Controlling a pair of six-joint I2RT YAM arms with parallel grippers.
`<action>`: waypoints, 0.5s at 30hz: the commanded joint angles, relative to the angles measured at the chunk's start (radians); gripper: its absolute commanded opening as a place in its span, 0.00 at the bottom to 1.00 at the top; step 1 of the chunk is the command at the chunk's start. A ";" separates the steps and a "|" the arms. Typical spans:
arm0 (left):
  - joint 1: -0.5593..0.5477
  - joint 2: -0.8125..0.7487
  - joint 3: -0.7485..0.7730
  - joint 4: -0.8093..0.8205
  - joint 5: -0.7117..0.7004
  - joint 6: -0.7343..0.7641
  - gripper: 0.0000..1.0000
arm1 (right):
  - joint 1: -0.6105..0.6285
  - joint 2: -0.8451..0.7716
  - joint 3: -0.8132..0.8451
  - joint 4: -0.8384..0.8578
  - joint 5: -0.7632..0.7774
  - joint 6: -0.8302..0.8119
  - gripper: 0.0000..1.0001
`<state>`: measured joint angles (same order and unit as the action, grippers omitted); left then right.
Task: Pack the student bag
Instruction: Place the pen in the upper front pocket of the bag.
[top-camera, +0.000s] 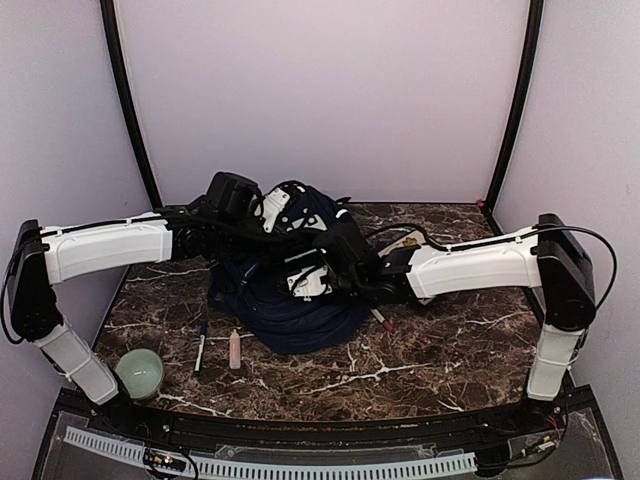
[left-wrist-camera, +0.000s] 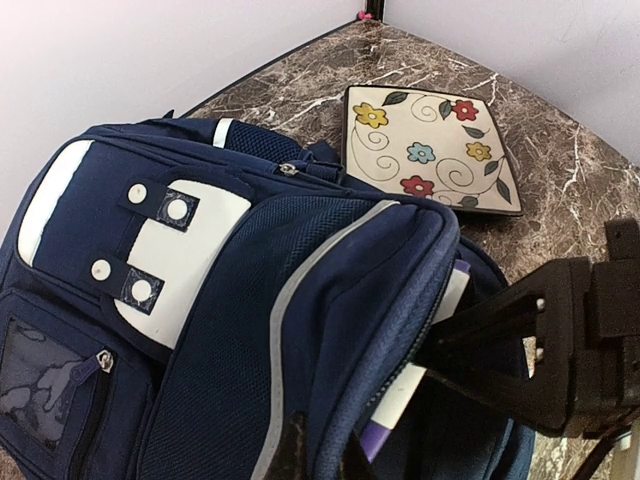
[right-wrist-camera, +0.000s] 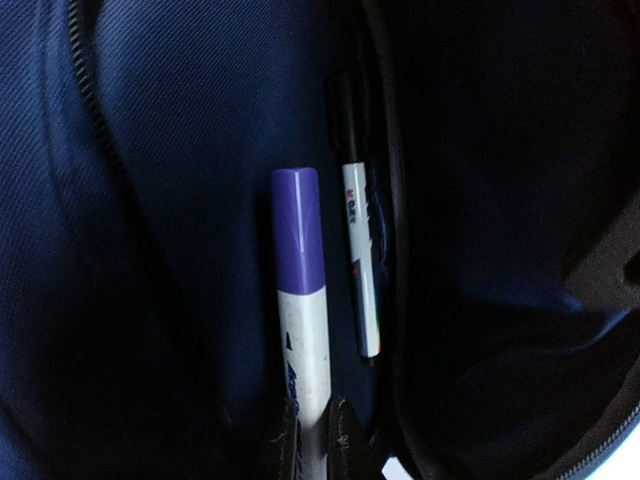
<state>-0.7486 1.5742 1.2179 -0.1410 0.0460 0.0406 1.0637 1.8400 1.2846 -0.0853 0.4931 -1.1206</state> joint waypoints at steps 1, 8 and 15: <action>0.004 -0.078 0.046 0.020 0.018 -0.011 0.01 | 0.009 0.065 0.053 0.147 0.037 -0.071 0.02; 0.004 -0.082 0.046 0.026 0.024 -0.012 0.01 | 0.010 0.154 0.101 0.201 0.026 -0.114 0.02; 0.005 -0.086 0.043 0.021 0.023 -0.010 0.01 | 0.009 0.252 0.123 0.304 0.050 -0.132 0.02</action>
<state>-0.7479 1.5703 1.2224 -0.1543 0.0505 0.0410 1.0672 2.0327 1.3819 0.0952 0.5186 -1.2304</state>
